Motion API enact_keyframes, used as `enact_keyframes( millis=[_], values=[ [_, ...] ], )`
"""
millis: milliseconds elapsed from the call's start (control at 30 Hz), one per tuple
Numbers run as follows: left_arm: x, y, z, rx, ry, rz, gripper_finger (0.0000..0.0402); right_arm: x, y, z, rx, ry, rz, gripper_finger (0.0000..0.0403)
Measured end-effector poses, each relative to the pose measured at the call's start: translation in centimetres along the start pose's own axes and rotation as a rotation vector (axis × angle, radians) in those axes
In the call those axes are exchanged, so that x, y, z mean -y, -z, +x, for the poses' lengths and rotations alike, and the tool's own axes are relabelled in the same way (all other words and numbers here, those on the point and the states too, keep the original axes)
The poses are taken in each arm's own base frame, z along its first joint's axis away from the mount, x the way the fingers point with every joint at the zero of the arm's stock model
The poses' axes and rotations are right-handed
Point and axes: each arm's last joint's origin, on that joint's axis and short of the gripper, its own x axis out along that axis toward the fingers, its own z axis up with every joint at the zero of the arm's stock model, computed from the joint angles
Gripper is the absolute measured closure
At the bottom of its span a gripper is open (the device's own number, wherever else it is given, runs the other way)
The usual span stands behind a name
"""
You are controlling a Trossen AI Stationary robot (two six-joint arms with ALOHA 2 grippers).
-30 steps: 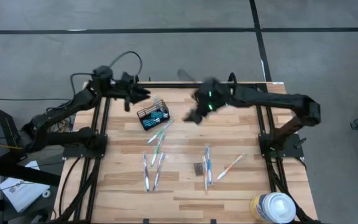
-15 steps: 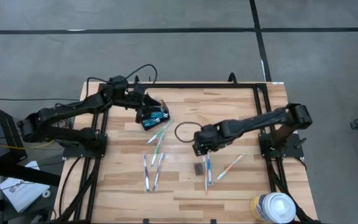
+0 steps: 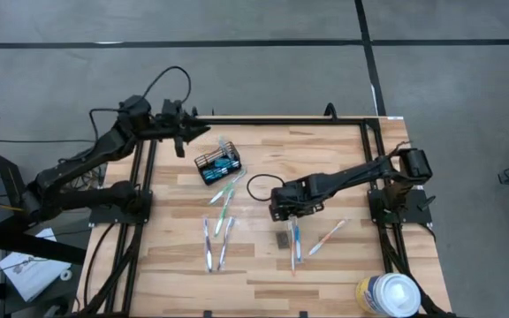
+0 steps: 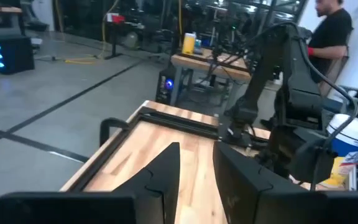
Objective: Pick & Place toothbrushing station
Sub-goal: Put the blue toothbrush into the black organizer
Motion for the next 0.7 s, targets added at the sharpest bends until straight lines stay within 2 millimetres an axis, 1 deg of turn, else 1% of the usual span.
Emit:
enact_keyframes(
  millis=[167, 300, 400, 500, 567, 633, 700],
  values=[
    [-0.4, -0.1, -0.4, 0.006, -0.005, -0.001, 0.0312, 1.2, -0.5, -1.9, 0.003, 0.045, -0.007, 0.0143],
    [-0.5, 0.0, -0.3, -0.002, -0.005, -0.006, 0.0312, 1.5, -0.7, -2.5, 0.026, 0.053, 0.002, 0.0143],
    [-0.6, 0.3, -0.2, -0.008, -0.005, -0.009, 0.0312, 1.6, -0.7, -1.9, 0.025, 0.034, 0.009, 0.0143],
    [-0.7, 1.0, -0.2, -0.028, -0.007, -0.022, 0.0312, 1.9, -0.6, -0.4, 0.01, 0.004, 0.042, 0.0143],
    [-0.7, 1.1, -0.2, -0.03, -0.008, -0.024, 0.0312, 2.4, -0.4, 0.2, 0.002, 0.011, 0.056, 0.0145],
    [-0.7, 1.3, -0.1, -0.035, -0.008, -0.026, 0.0312, 2.6, -0.5, 0.7, -0.002, -0.016, 0.071, 0.0151],
    [-0.8, 1.5, -0.1, -0.042, -0.009, -0.031, 0.0312, 3.2, -0.5, 1.0, -0.007, 0.014, 0.089, 0.0166]
  ],
)
